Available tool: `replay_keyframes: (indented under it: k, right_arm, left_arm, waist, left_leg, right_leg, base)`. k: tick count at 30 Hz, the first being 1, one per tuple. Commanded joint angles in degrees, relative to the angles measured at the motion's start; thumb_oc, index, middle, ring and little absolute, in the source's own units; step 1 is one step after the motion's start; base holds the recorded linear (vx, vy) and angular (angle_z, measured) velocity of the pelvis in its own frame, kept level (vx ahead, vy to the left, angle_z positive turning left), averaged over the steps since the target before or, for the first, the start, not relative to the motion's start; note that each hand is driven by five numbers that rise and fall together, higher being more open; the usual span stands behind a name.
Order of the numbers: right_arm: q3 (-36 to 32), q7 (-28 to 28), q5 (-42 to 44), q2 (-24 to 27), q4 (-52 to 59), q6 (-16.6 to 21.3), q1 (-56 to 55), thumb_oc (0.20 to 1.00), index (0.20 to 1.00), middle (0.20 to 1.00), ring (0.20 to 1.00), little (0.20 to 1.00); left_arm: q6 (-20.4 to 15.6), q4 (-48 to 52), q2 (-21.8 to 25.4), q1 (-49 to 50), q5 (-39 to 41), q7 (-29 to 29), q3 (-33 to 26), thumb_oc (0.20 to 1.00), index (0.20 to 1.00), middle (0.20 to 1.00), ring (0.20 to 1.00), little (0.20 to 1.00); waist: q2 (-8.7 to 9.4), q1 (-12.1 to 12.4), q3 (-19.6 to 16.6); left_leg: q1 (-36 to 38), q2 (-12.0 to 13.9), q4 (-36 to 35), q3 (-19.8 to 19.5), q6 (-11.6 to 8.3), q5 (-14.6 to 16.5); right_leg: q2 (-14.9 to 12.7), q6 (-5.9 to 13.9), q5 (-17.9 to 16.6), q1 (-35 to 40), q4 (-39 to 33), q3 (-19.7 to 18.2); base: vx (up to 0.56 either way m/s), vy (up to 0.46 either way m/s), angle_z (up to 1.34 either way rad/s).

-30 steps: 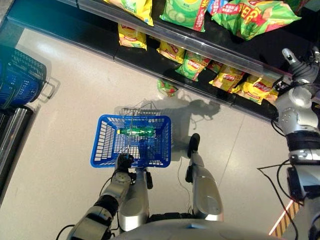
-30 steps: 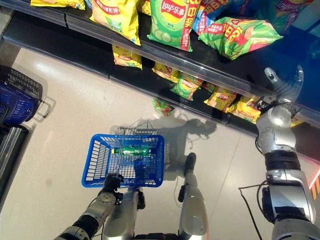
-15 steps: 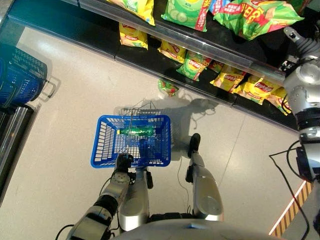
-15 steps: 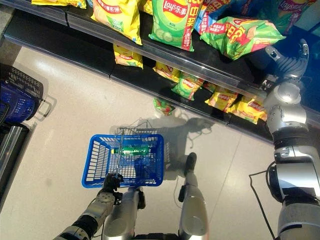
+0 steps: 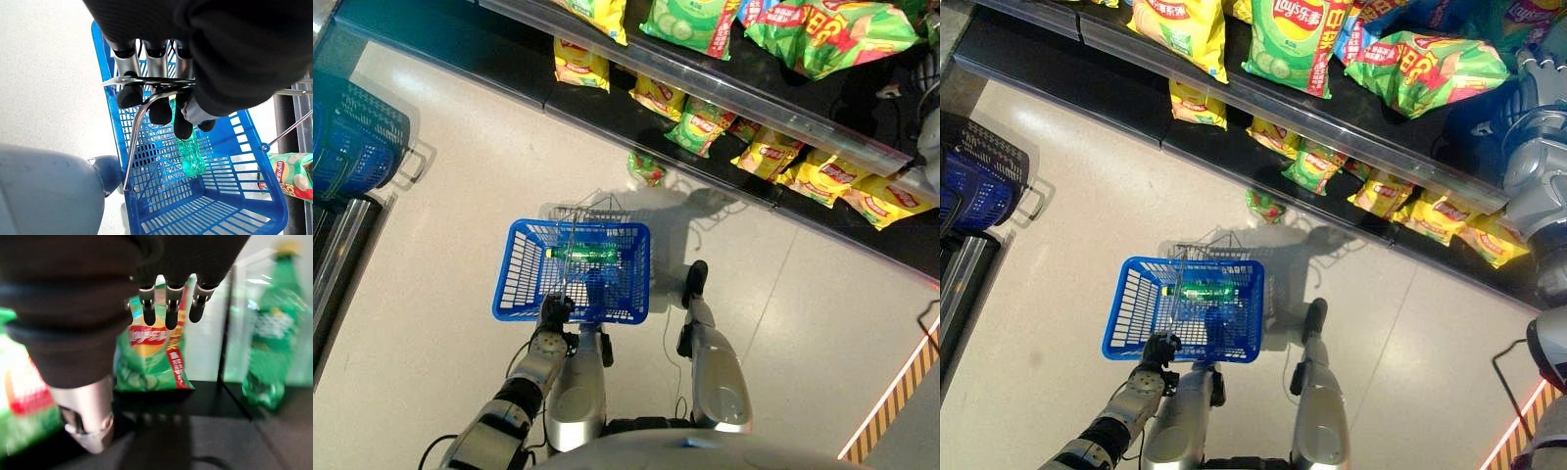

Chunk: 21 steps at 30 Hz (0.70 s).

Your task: Pick up the snacks into the basket

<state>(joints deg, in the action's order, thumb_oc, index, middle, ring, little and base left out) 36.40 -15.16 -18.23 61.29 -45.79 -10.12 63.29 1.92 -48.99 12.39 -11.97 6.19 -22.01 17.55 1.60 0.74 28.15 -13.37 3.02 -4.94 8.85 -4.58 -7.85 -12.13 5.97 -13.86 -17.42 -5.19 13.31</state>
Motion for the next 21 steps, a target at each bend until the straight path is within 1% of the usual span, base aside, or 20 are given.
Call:
replay_keyframes:
  k: [1,6,7,12,14,21]
  right_arm:
    - [1.45,-0.11,-3.85,2.42,0.83,-0.69,2.46,1.000,1.000,1.000,1.000,1.000]
    - [-1.41,-0.12,-5.71,2.77,3.43,-0.89,-1.74,1.000,1.000,1.000,1.000,1.000]
    - [-2.13,0.13,-7.29,2.79,4.99,-0.91,-3.52,1.000,1.000,1.000,1.000,1.000]
    - [-7.39,0.33,-8.01,1.43,9.79,-0.85,-9.87,1.000,1.000,1.000,1.000,1.000]
    - [-8.44,-0.08,-8.02,0.38,9.49,-1.02,-10.93,1.000,1.000,1.000,1.000,1.000]
    - [-8.66,-1.61,-6.09,-2.37,6.34,-1.29,-9.47,1.000,1.000,1.000,1.000,1.000]
  left_arm:
    - [0.04,-2.36,0.49,2.85,-1.86,-0.29,2.28,0.200,0.200,0.200,0.200,0.200]
    - [0.27,-3.32,-0.02,2.29,-2.04,-0.68,1.90,0.200,0.200,0.200,0.200,0.200]
    - [0.45,-3.89,-0.39,2.04,-2.08,-0.84,1.64,0.200,0.200,0.200,0.200,0.200]
    - [0.79,-4.23,-1.10,1.61,-2.39,-1.22,0.95,0.200,0.200,0.200,0.200,0.200]
    - [0.87,-4.42,-1.19,1.49,-2.71,-1.34,1.11,0.200,0.200,0.200,0.200,0.200]
    - [0.66,-3.83,-1.22,1.94,-2.27,-1.57,1.20,0.200,0.200,0.200,0.200,0.200]
  waist:
    - [3.92,-0.10,-1.64]
    - [4.16,-0.15,-1.68]
    - [4.25,-0.28,-1.65]
    - [4.40,-0.67,-1.59]
    - [4.44,-0.51,-1.53]
    - [4.08,-0.03,-1.09]
  left_leg:
    - [-0.93,-0.49,2.03,-1.10,-0.26,3.86]
    - [-0.98,-0.49,1.93,-1.13,-0.29,3.81]
    - [-0.97,-0.46,1.81,-1.13,-0.29,3.79]
    - [-0.95,-0.35,1.79,-1.01,-0.30,3.87]
    - [-1.02,-0.33,1.84,-1.02,-0.26,3.87]
    - [-1.24,-0.48,1.69,-1.16,-0.26,3.74]
  right_leg:
    - [-4.51,7.67,0.20,1.35,2.80,0.04]
    - [-4.51,7.69,0.23,1.30,2.74,0.06]
    - [-4.54,7.73,0.24,1.21,2.80,0.12]
    - [-4.53,7.70,0.38,1.30,2.67,0.07]
    - [-4.53,7.65,0.42,1.32,2.65,0.00]
    - [-4.65,7.68,0.32,1.16,2.65,0.23]
  base:
    - [0.00,0.000,0.00]
    - [0.00,0.000,0.00]
    - [0.00,0.000,0.00]
    - [0.00,0.000,0.00]
    - [0.00,-0.002,-0.02]
    - [0.00,0.001,-0.01]
